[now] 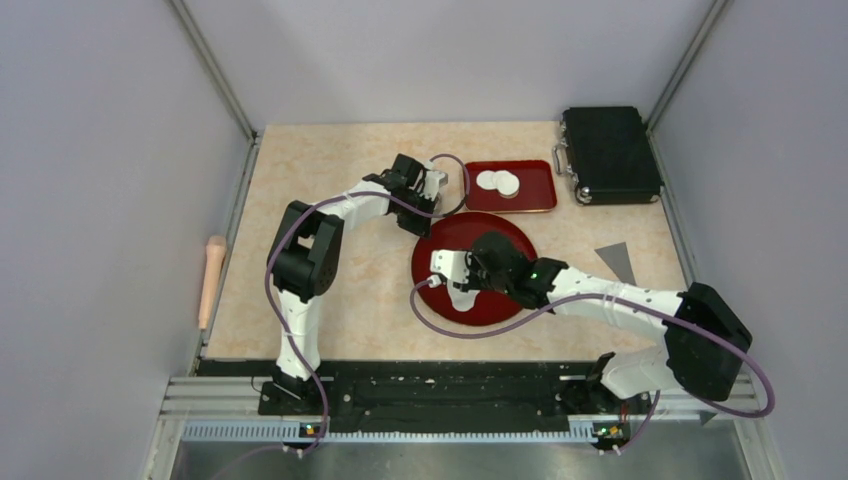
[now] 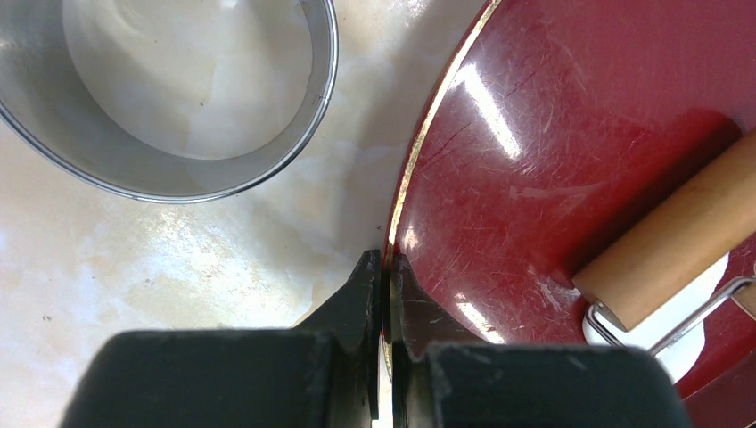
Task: Roll out the dumpling wrappers from the dough
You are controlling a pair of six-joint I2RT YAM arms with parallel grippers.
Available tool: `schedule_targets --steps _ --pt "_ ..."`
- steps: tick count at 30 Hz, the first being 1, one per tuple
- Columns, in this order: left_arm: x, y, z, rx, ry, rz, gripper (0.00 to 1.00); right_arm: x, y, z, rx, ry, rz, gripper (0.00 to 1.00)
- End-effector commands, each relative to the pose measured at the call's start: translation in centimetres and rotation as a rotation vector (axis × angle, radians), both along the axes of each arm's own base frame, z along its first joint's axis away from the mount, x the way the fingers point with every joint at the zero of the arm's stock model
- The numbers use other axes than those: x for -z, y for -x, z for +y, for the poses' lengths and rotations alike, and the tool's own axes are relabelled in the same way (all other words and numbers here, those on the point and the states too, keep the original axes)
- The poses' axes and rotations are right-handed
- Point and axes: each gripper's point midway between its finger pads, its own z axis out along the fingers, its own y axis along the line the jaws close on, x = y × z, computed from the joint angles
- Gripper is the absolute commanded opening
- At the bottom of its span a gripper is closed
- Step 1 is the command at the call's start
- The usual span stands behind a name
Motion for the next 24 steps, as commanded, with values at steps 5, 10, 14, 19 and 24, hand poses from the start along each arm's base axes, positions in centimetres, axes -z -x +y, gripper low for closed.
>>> schedule_targets --steps 5,10,14,19,24 --pt "2.6 0.3 1.7 -0.005 -0.089 0.016 0.0 5.2 4.1 -1.7 -0.07 0.14 0.199 0.0" --pt "2.5 0.3 1.8 -0.006 -0.089 0.014 0.0 4.8 7.6 -1.8 -0.179 0.159 0.272 0.0" --pt "2.6 0.3 1.7 -0.005 -0.089 0.014 0.0 5.7 9.3 -2.8 -0.208 0.196 0.343 0.0" --pt "2.6 0.3 1.8 -0.006 -0.091 0.015 0.0 6.6 10.7 -3.7 -0.222 0.225 0.401 0.0" --pt "2.7 0.3 1.8 -0.006 -0.092 0.016 0.0 7.0 11.7 -4.3 -0.236 0.241 0.435 0.0"
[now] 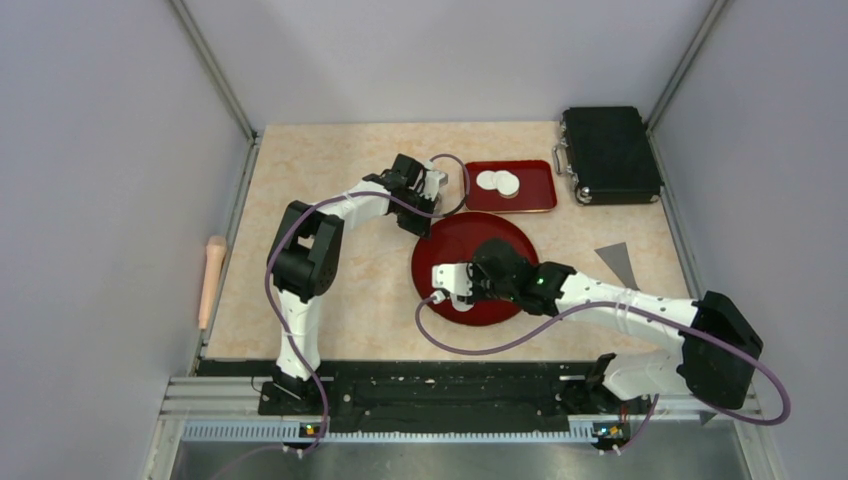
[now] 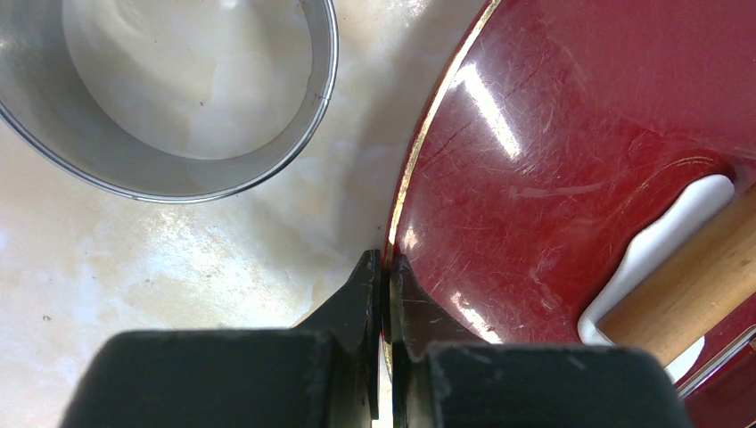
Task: Roll out the dumpling wrappers from the dough
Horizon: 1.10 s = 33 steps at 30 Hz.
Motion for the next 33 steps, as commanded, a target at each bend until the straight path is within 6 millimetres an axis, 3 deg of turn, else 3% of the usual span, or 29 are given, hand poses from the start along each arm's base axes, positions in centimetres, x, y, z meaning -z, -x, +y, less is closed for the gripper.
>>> schedule_targets --steps 1,22,24,26,30,33 --pt "2.7 0.3 1.8 -0.006 -0.091 0.016 0.0 6.9 9.2 -4.3 -0.119 0.212 0.397 0.0" --pt "2.7 0.3 1.8 -0.007 -0.095 0.016 0.0 6.3 11.5 -5.9 -0.167 0.26 0.457 0.0" --pt "2.7 0.3 1.8 -0.007 -0.094 0.017 0.0 5.6 10.4 -5.3 -0.139 0.228 0.402 0.0" --pt "2.7 0.3 1.8 -0.008 -0.093 0.015 0.0 3.8 7.8 -4.2 -0.082 0.166 0.272 0.0" --pt "2.7 0.3 1.8 -0.008 -0.095 0.017 0.0 -2.7 1.8 -1.6 0.036 -0.044 -0.025 0.0" --pt "2.8 0.3 1.9 -0.009 -0.096 0.018 0.0 -7.0 -1.4 -0.7 0.094 -0.155 -0.154 0.0"
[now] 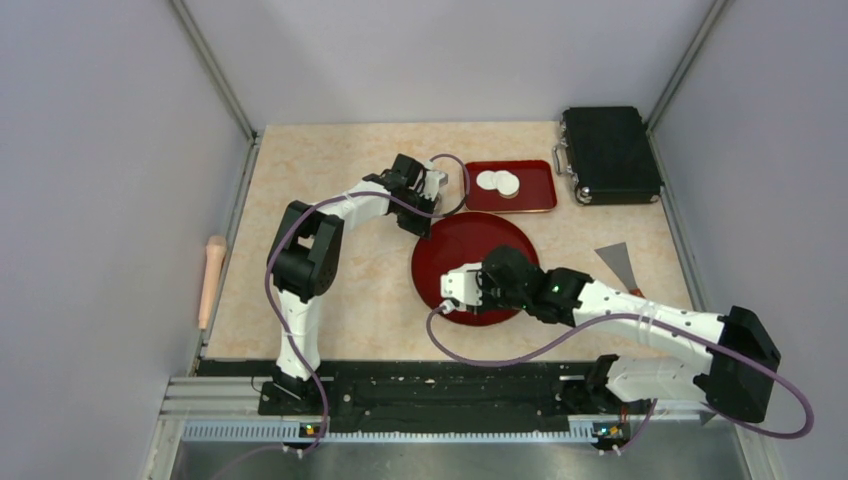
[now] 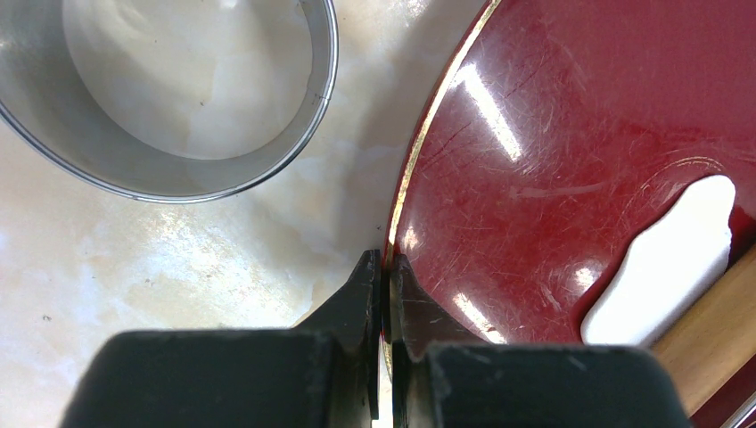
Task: Roll out the dumpling wrappers from the dough
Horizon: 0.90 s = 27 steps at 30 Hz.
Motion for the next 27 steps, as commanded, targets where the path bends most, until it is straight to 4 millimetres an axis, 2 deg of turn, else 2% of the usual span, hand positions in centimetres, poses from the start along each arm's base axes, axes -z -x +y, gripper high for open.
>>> schedule_targets --steps 1,3,6,9,14,17,21,27 --pt "2.8 0.3 1.8 -0.009 -0.096 0.018 0.0 -7.3 -4.9 1.2 0.126 -0.198 -0.228 0.0" --pt "2.8 0.3 1.8 -0.008 -0.095 0.018 0.0 -9.4 -6.2 1.6 0.15 -0.272 -0.291 0.0" --pt "2.8 0.3 1.8 -0.007 -0.095 0.017 0.0 -9.6 -6.7 2.3 0.129 -0.296 -0.295 0.0" --pt "2.7 0.3 1.8 -0.007 -0.094 0.018 0.0 -8.0 -6.8 3.4 0.105 -0.279 -0.249 0.0" --pt "2.7 0.3 1.8 -0.006 -0.093 0.018 0.0 -4.2 -6.4 4.5 0.065 -0.222 -0.165 0.0" --pt "2.6 0.3 1.8 -0.006 -0.092 0.015 0.0 -1.4 -5.0 4.4 0.024 -0.15 -0.096 0.0" --pt "2.6 0.3 1.8 -0.003 -0.088 0.016 0.0 2.2 -2.7 3.3 -0.02 -0.03 -0.016 0.0" --pt "2.5 0.3 1.8 -0.006 -0.087 0.014 0.0 4.7 1.4 1.6 -0.084 0.056 0.151 0.0"
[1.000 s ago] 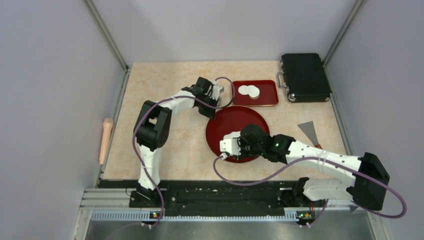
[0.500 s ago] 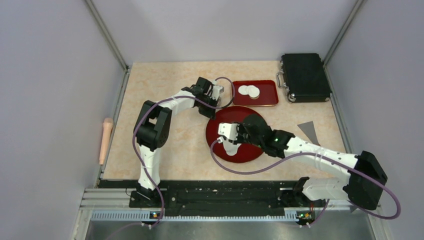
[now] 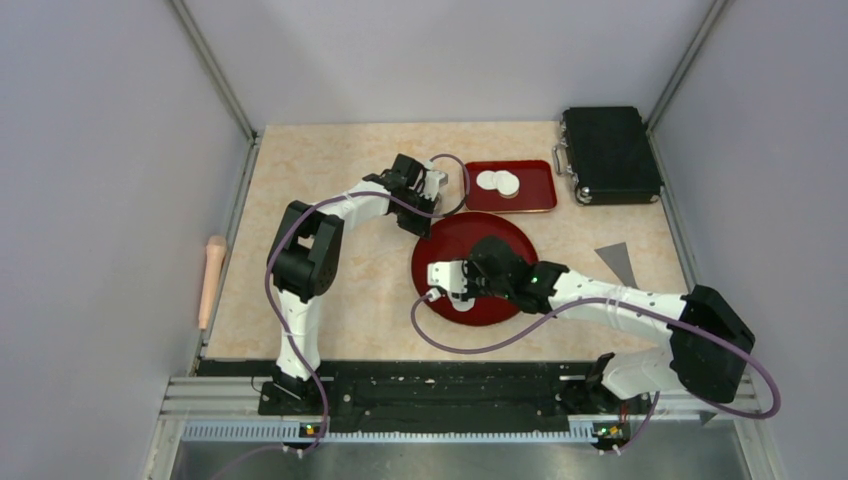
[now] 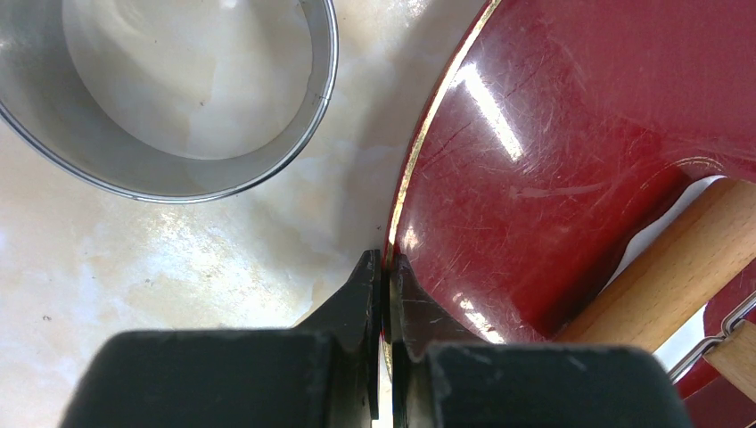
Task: Roll out the dumpling wrappers from the dough
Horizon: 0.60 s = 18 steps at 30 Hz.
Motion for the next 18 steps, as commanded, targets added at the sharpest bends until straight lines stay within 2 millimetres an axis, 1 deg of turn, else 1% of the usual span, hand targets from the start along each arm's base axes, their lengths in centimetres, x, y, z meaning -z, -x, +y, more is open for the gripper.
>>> schedule_targets --steps 1,4,7,13,18 --pt "2.5 0.4 1.8 -0.005 -0.087 0.014 0.0 4.1 6.3 -1.7 -0.111 0.112 0.26 0.0" --pt "2.5 0.3 1.8 -0.005 -0.087 0.014 0.0 4.8 7.9 -2.4 -0.13 0.141 0.337 0.0" --pt "2.5 0.3 1.8 -0.005 -0.087 0.014 0.0 5.5 9.2 -3.0 -0.14 0.176 0.394 0.0" --pt "2.5 0.3 1.8 -0.006 -0.088 0.013 0.0 6.5 10.7 -3.9 -0.148 0.221 0.464 0.0" --pt "2.4 0.4 1.8 -0.006 -0.086 0.013 0.0 6.4 11.8 -4.2 -0.159 0.24 0.511 0.0"
